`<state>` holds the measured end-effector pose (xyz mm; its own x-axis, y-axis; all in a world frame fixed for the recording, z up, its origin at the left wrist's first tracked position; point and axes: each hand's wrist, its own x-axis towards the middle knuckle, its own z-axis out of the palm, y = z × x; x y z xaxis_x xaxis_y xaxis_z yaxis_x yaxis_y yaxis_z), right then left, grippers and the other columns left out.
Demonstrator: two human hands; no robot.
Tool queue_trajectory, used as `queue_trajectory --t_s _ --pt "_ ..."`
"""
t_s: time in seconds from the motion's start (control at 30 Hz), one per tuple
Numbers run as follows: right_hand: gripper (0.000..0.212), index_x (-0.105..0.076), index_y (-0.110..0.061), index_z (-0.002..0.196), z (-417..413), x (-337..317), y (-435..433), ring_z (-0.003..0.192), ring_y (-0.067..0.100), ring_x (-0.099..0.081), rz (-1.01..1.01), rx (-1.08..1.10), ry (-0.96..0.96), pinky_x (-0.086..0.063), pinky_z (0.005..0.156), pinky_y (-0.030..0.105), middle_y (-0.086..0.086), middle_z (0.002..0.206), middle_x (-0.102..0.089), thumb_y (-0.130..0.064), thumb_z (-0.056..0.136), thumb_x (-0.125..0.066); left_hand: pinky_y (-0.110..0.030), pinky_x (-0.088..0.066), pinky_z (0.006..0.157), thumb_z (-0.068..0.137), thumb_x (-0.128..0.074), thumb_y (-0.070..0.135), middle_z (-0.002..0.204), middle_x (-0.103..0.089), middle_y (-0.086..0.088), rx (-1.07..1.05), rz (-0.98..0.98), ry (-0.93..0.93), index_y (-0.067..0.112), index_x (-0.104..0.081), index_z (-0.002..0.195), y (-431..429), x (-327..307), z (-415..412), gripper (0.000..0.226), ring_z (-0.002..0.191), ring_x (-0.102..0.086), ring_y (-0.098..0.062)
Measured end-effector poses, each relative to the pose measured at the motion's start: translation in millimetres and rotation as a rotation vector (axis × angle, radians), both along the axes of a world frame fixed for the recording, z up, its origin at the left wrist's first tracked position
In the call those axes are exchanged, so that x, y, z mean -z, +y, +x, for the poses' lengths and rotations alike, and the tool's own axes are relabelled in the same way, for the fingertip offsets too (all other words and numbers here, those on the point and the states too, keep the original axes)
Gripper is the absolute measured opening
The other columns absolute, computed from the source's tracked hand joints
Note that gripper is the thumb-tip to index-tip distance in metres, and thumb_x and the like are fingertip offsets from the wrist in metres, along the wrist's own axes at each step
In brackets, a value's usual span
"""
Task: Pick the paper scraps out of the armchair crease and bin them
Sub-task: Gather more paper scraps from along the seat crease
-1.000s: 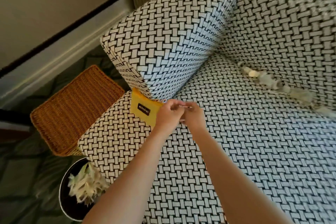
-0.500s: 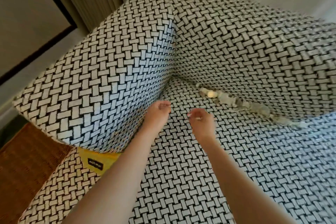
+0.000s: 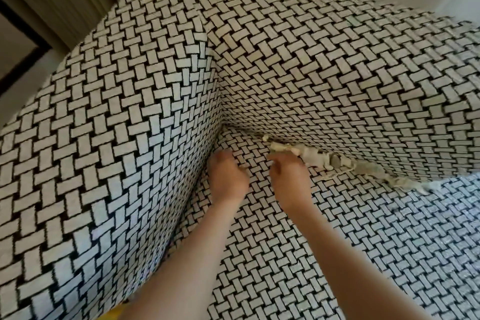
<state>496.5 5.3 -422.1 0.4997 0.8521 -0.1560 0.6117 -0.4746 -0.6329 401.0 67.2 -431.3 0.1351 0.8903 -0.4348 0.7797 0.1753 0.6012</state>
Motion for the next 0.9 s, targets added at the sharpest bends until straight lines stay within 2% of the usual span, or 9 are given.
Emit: queue_trajectory --t_s 0.07,0.17,0.27,0.37,0.53,0.6,0.7,0.8,0.9 --pt "0.038 -0.055 -0.006 0.124 -16 1 17 0.114 0.024 -0.053 0.004 -0.190 -0.042 -0.043 0.093 0.025 0.010 0.128 -0.054 0.005 0.089 -0.044 -0.039 -0.041 0.104 0.087 -0.057 0.017 0.141 -0.038 -0.014 -0.076 0.005 0.099 0.006 -0.034 0.139 3 11 -8 0.057 0.126 -0.043 -0.029" --pt "0.047 -0.047 -0.004 0.132 -35 3 48 0.128 0.025 -0.042 -0.009 -0.489 -0.105 -0.034 0.106 0.028 0.012 0.140 -0.043 0.007 0.086 -0.044 -0.037 -0.043 0.101 0.088 -0.044 0.037 0.134 -0.050 -0.012 -0.035 0.020 0.081 0.009 -0.041 0.132 4 24 -18 0.053 0.121 -0.050 -0.025" --pt "0.045 -0.049 0.001 0.129 -40 19 80 0.127 0.032 -0.043 -0.057 -0.660 -0.269 -0.036 0.106 0.039 0.019 0.137 -0.046 -0.002 0.085 -0.052 -0.031 -0.046 0.096 0.087 -0.050 0.033 0.124 -0.056 -0.009 0.063 0.093 0.087 0.008 -0.048 0.125 7 33 -23 0.045 0.111 -0.055 -0.021" --pt "0.032 -0.068 0.001 0.101 -44 33 102 0.108 0.036 -0.056 -0.220 -0.671 -0.400 -0.047 0.090 0.045 0.020 0.109 -0.063 -0.015 0.074 -0.064 -0.021 -0.042 0.092 0.090 -0.048 0.032 0.116 -0.060 0.001 0.117 0.165 0.055 0.017 -0.054 0.119 11 32 -23 0.033 0.104 -0.055 -0.013" --pt "0.052 -0.040 -0.009 0.136 -31 37 120 0.130 0.027 -0.030 -0.272 -0.716 -0.515 -0.024 0.105 0.038 0.010 0.142 -0.035 -0.040 0.095 -0.032 -0.040 -0.049 0.094 0.063 -0.058 0.055 0.118 -0.061 0.003 -0.050 -0.072 -0.102 0.023 -0.051 0.121 22 39 -22 0.066 0.110 -0.057 -0.019" --pt "0.054 -0.041 -0.011 0.135 -24 38 124 0.130 0.026 -0.028 -0.280 -0.776 -0.536 -0.023 0.105 0.038 0.008 0.142 -0.036 -0.045 0.095 -0.029 -0.040 -0.040 0.104 0.059 -0.066 0.046 0.132 -0.052 0.002 -0.129 -0.117 -0.107 0.020 -0.038 0.135 25 37 -21 0.085 0.123 -0.048 -0.020" --pt "0.049 -0.049 -0.011 0.127 -25 39 129 0.127 0.026 -0.030 -0.249 -0.769 -0.524 -0.025 0.103 0.036 0.006 0.135 -0.044 -0.043 0.093 -0.035 -0.040 -0.042 0.104 0.063 -0.065 0.017 0.123 -0.059 -0.001 -0.175 -0.229 -0.292 0.019 -0.049 0.128 38 34 -19 0.067 0.116 -0.053 -0.021" --pt "0.046 -0.050 -0.012 0.126 -28 41 133 0.128 0.024 -0.030 -0.236 -0.702 -0.488 -0.024 0.105 0.035 0.004 0.134 -0.046 -0.040 0.091 -0.042 -0.016 -0.054 0.069 0.081 -0.049 -0.009 0.088 -0.064 -0.012 -0.293 -0.365 -0.257 0.007 -0.053 0.123 53 39 -11 0.046 0.077 -0.062 -0.026" --pt "0.041 -0.049 -0.012 0.126 -32 46 138 0.129 0.023 -0.031 -0.245 -0.606 -0.409 -0.023 0.106 0.033 0.003 0.135 -0.047 -0.031 0.090 -0.047 -0.026 -0.042 0.101 0.097 -0.040 0.009 0.132 -0.052 -0.018 -0.385 -0.529 -0.264 0.004 -0.039 0.138 65 46 -2 0.041 0.121 -0.051 -0.031"
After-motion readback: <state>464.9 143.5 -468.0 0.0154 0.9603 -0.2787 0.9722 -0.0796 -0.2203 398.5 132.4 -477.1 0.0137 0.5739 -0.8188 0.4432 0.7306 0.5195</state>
